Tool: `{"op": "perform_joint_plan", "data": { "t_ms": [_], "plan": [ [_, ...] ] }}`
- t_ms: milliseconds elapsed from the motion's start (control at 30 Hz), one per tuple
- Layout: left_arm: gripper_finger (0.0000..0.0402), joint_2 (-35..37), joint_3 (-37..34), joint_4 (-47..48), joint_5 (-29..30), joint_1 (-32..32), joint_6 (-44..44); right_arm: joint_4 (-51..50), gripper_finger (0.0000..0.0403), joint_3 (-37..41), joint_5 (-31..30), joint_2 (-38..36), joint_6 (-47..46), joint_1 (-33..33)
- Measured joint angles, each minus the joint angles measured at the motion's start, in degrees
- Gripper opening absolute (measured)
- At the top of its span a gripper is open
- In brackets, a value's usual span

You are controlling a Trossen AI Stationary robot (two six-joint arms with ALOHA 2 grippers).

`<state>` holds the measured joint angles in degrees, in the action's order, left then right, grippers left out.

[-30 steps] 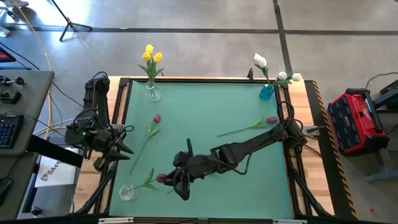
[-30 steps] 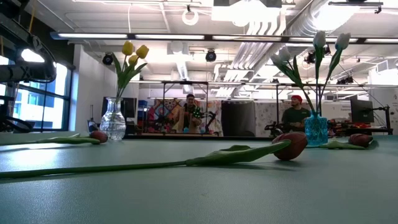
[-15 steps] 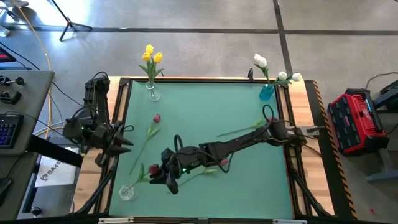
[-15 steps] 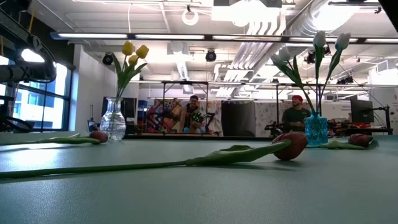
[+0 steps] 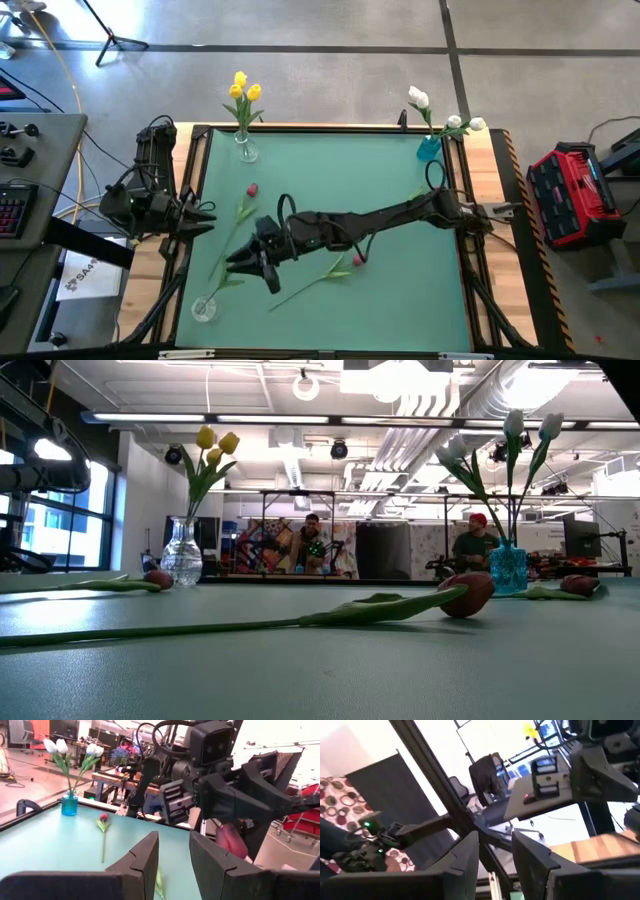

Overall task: Sort flowers into vase by color
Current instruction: Put the top left red flower into the bottom transparent vase

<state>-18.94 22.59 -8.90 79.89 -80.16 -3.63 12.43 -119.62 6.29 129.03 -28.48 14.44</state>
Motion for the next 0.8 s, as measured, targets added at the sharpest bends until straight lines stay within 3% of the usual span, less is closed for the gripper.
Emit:
{"op": "perform_joint_plan", "data": {
  "t_ms": [167,300,433,500,567,700,800],
  "plan": [
    [0.0096,0.0,0.0,-0.6,1.5,0.0,2.9,-0.6,0.0106,-2.9,0.2,-0.1,1.0,-0.2],
    [0.0096,0.0,0.0,4.7,9.8,0.0,-6.7,-2.2,0.0106,-6.7,-2.9,-0.1,-0.7,-0.2],
    [0.0096,-0.1,0.0,8.0,10.0,0.5,-14.8,-16.0,0.0106,-14.3,-9.3,-0.2,-1.1,-0.6],
    [0.0096,-0.5,0.0,7.3,9.9,1.2,-17.1,-22.7,0.0106,-14.6,-13.3,-1.9,-1.1,-0.8],
    [0.0096,-0.6,0.0,2.9,6.6,2.1,-15.2,-26.9,0.0106,-11.4,-16.9,-5.2,-1.3,-0.9],
    [0.0091,-1.5,1.5,-8.3,-9.2,4.0,-0.9,-37.5,0.0106,-10.7,-20.4,-10.9,0.1,-1.3],
    [0.0083,-4.0,3.7,-11.6,-12.7,6.1,6.8,-43.9,0.0106,-10.7,-23.0,-13.8,1.1,-1.7]
  ]
}}
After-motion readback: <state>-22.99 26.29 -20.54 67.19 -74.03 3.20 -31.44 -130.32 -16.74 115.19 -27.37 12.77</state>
